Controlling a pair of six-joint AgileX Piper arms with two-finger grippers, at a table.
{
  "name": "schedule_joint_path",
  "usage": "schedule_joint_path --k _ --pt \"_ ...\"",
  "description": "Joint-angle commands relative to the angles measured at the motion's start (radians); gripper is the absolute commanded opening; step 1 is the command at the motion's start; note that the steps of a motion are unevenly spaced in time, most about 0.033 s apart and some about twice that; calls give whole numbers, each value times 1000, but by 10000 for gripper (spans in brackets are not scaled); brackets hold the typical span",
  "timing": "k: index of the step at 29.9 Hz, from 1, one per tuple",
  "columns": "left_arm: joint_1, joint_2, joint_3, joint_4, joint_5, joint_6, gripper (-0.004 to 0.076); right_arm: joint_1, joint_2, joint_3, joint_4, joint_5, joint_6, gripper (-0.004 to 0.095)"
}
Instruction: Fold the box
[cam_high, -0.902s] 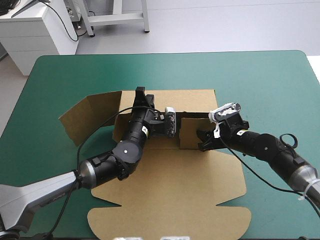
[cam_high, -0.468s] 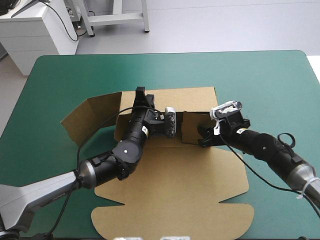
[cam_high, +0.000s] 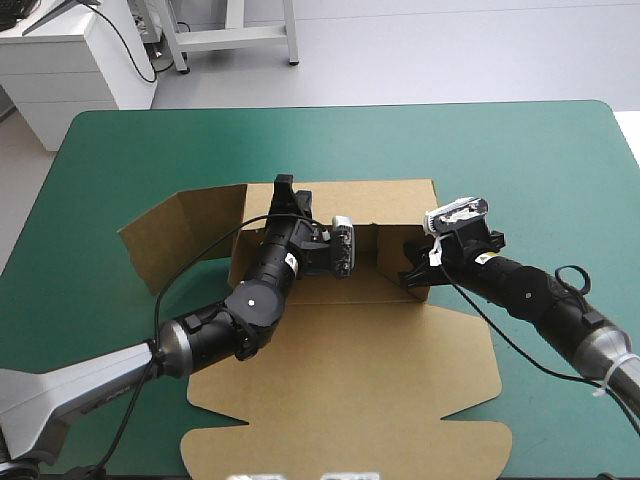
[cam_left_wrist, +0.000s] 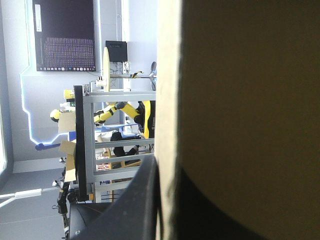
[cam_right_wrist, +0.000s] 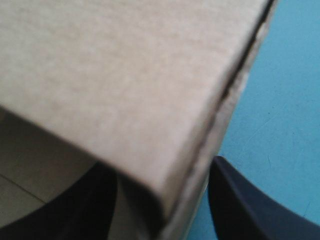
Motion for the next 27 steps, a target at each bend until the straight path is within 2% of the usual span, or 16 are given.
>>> schedule_joint_path --k 1,3,22,25,27 --pt "-5 -40 -36 48 16 -13 -10 -2 -14 -25 12 -29 -10 191" --pt "-5 -40 -36 48 16 -13 -10 -2 -7 -25 12 -27 -10 -27" --pt "-5 -40 -36 48 18 -13 -8 -2 -1 -25 6 -85 -48 -18" --pt "-5 -40 -36 48 18 -13 25 -2 13 -25 6 -85 -53 -17" --pt "-5 -40 -36 48 18 -13 92 -2 19 -25 6 -85 -53 -18"
